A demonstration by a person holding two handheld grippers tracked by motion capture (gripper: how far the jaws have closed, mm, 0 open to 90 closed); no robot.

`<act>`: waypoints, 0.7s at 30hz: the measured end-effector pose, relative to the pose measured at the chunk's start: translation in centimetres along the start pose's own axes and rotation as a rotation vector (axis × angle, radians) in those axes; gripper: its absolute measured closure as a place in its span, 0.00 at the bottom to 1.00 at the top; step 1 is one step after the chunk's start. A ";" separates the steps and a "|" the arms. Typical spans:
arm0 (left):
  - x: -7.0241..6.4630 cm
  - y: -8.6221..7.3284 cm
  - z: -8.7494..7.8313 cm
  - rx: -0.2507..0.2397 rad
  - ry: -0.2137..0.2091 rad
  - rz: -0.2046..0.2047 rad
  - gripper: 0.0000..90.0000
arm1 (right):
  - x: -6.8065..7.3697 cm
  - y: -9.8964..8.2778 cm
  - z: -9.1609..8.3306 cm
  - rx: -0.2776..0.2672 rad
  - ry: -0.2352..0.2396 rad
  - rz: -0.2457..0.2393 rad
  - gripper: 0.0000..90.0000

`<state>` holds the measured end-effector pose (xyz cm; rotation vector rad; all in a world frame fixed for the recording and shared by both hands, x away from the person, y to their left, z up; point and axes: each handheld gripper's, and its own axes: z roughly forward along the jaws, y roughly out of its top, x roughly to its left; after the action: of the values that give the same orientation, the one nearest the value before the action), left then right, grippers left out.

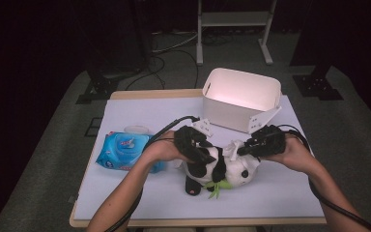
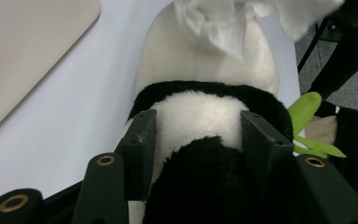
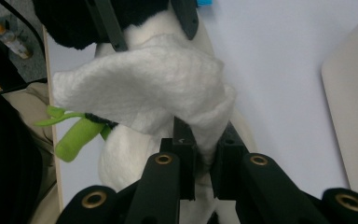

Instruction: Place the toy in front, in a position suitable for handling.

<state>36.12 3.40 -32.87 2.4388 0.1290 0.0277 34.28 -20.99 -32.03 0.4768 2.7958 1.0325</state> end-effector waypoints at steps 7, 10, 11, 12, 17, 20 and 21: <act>0.0 0.1 0.0 0.000 -0.001 0.001 0.53 | 0.8 1.6 1.2 0.022 0.018 -0.033 0.91; -0.1 0.1 -0.1 -0.007 0.001 -0.005 0.51 | 1.0 1.9 1.8 0.044 0.024 -0.043 0.91; -0.1 0.1 -0.2 -0.008 0.005 -0.007 0.49 | 0.9 1.9 1.9 0.048 0.026 -0.045 0.91; -0.2 0.2 -0.4 -0.014 0.010 -0.010 0.47 | 0.9 1.8 1.9 0.051 0.025 -0.041 0.91; -0.3 0.1 -1.2 -0.033 0.017 -0.019 0.43 | 0.8 0.9 1.5 0.044 0.025 -0.027 0.91; -0.4 -0.1 -2.0 -0.046 0.025 -0.026 0.42 | 0.6 0.4 1.2 0.035 0.028 -0.011 0.91; -0.5 -0.3 -2.4 -0.060 0.028 -0.030 0.42 | 0.5 0.2 1.2 0.029 0.033 -0.010 0.91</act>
<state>35.44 5.12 -31.25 2.3770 0.1750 0.0515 34.12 -19.93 -32.79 0.4533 2.8428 1.0078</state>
